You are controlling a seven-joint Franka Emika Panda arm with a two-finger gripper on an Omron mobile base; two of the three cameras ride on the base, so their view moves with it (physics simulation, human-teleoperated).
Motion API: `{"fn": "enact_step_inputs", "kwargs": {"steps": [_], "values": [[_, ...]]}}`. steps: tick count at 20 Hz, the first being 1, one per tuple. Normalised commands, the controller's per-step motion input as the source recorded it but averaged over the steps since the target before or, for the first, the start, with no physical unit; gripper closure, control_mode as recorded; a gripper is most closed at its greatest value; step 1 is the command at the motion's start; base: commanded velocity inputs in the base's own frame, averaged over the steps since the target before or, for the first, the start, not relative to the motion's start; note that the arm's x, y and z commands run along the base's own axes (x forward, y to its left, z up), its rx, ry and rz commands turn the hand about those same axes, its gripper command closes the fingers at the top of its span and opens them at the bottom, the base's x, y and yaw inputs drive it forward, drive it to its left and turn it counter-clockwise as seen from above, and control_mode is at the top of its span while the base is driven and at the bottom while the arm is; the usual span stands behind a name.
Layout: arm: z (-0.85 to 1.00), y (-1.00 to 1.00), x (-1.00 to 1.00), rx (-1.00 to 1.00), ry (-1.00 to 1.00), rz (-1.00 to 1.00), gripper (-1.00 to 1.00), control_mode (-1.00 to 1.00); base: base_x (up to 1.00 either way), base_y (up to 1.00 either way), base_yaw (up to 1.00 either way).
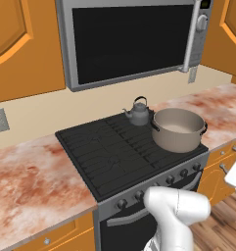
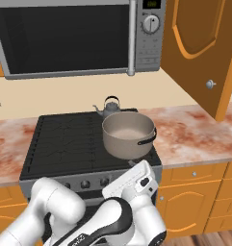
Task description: Pick the kettle from the cabinet and place it on a stove burner. Then pick the pot from the counter and place it on another stove burner. Finally, turn both burners on.
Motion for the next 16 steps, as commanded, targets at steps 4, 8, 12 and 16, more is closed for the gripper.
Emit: {"fn": "enact_step_inputs", "kwargs": {"steps": [4,8,12,16], "values": [[-0.37,0.0,0.04,0.18,0.04,0.0,-1.0,-1.0,0.0,0.0,0.0],[-0.31,0.0,0.06,0.12,0.08,0.0,-1.0,-1.0,0.0,0.0,0.0],[-0.31,0.0,0.2,0.06,0.08,0.0,-1.0,-1.0,0.0,0.0,0.0],[-0.22,0.01,0.24,0.04,0.07,0.0,-1.0,-1.0,0.0,0.0,0.0]]}}
